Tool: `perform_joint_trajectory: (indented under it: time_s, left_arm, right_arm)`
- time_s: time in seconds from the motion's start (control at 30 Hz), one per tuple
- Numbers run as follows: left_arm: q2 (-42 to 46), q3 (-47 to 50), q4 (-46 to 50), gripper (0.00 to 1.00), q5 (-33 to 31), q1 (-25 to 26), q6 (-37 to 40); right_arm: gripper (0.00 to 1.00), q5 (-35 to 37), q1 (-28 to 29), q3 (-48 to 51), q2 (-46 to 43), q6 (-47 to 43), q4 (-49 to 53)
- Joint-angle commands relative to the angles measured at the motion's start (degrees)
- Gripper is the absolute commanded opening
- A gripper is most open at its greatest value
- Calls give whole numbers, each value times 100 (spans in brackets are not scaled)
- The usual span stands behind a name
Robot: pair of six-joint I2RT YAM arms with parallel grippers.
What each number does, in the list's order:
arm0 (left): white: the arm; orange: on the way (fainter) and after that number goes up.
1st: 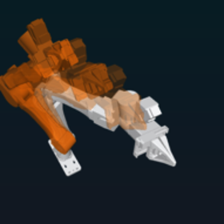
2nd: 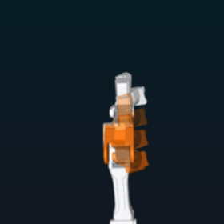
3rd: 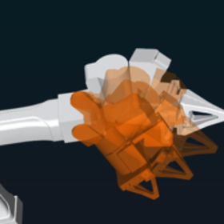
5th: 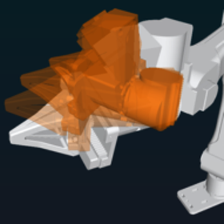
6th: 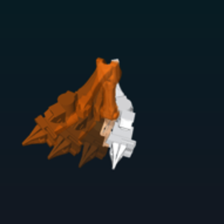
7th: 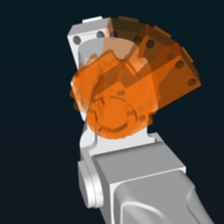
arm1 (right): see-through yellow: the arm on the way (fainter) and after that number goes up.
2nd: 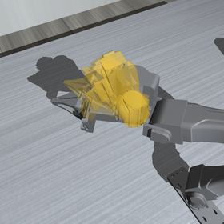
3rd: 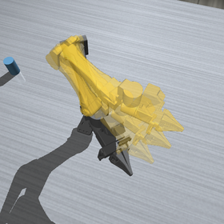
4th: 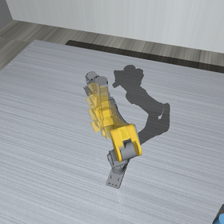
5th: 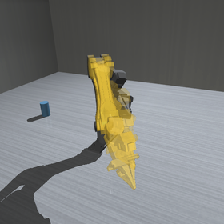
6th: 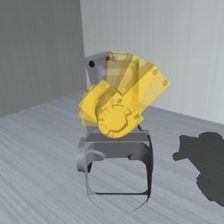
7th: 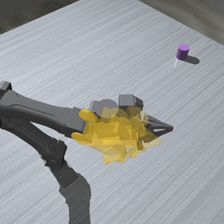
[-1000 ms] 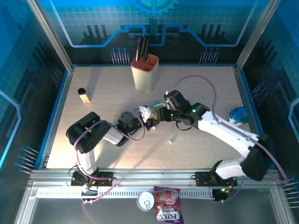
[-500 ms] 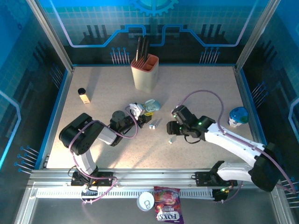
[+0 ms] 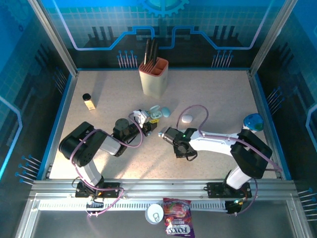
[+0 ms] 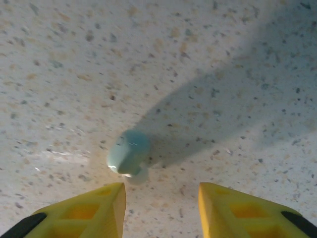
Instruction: Insert wireless bluetooth earbuds into charging case
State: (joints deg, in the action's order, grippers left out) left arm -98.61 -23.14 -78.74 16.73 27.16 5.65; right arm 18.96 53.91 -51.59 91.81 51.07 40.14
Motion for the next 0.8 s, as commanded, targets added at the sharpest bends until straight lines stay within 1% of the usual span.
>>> perform_joint_trajectory:
  time_s: [0.0,0.23,0.37,0.5,0.77]
  left_arm:
    - [123,58,-159,31,67,-35,-126]
    - [79,11,-159,31,77,-37,-135]
    - [64,-2,-159,31,126,-37,-149]
    - [35,-15,-159,31,199,-44,-127]
    - [-38,-32,-158,31,260,-44,-169]
  right_arm:
    - [43,368,200,-373,209,130,254]
    - [44,559,260,-687,507,18,348]
    - [43,740,259,-989,829,-57,535]
    - [43,762,269,-1074,1011,-62,573]
    - [36,775,287,-1158,1131,-26,828]
